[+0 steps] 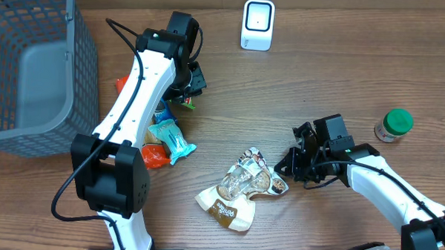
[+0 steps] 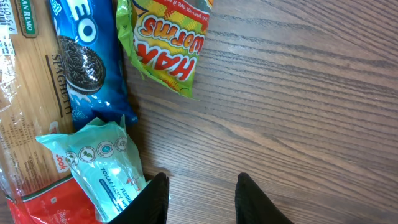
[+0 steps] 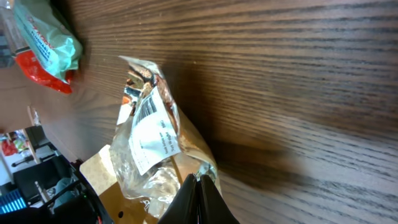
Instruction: Scan the item barcode
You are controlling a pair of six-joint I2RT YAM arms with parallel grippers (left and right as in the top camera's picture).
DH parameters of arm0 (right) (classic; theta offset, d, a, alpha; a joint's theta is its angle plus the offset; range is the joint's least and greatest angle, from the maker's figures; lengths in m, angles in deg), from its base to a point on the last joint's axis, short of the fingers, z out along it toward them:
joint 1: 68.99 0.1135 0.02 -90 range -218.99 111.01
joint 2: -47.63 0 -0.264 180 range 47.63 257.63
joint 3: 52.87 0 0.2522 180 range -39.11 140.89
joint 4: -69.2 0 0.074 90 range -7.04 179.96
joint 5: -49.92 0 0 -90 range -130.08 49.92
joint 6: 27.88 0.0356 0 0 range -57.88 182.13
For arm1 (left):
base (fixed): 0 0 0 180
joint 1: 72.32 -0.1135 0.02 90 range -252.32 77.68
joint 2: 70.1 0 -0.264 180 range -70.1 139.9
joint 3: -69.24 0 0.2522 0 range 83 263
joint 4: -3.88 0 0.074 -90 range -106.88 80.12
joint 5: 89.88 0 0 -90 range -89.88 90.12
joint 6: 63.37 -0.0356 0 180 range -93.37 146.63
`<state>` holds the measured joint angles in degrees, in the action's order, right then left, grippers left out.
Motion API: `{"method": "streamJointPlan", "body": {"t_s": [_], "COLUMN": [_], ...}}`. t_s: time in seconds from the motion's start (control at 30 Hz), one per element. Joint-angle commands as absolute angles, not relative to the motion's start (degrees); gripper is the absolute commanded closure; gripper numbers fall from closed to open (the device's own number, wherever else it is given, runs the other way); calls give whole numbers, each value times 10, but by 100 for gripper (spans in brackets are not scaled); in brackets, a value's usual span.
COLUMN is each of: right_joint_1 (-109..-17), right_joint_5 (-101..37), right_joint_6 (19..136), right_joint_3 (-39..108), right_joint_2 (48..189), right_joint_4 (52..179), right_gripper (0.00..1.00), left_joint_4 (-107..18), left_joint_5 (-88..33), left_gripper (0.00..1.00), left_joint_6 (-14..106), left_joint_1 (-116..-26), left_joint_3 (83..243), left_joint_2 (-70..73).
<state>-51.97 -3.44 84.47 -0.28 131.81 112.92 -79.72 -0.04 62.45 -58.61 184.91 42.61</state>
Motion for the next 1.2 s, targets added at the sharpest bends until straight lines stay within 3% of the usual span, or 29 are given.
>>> {"method": "streamJointPlan", "body": {"t_s": [0.0,0.07,0.13,0.27,0.33,0.53,0.9,1.17], "right_joint_1": [-519,-527,-538,-546,-539,-511,-469,-465], "right_joint_5": [-32,-59,-104,-121,-92,-31,-82,-89], "right_joint_6": [839,851,897,957,969,994,1088,1091], "right_joint_3": [7,8,7,0,-10,-18,-20,-20], "right_joint_2": [1319,1319,1319,1319,1319,1319,1319,1319], "right_joint_4": [1133,1154,1193,1246,1246,1222,1125,1079], "right_gripper": [94,68,53,35,31,30,32,68], "left_joint_4": [-797,-797,-799,-799,-799,-799,-800,-801], "left_joint_5": [7,7,8,8,10,12,11,12], "left_gripper": [71,71,72,71,71,71,71,71], "left_joint_6": [617,614,613,609,609,609,609,609], "left_joint_1": [-588,-588,-588,-588,-588,-588,-588,-588], "left_joint_3": [1855,1855,1855,1855,1855,1855,1855,1855], "left_joint_2": [412,412,412,412,412,412,412,412]}}
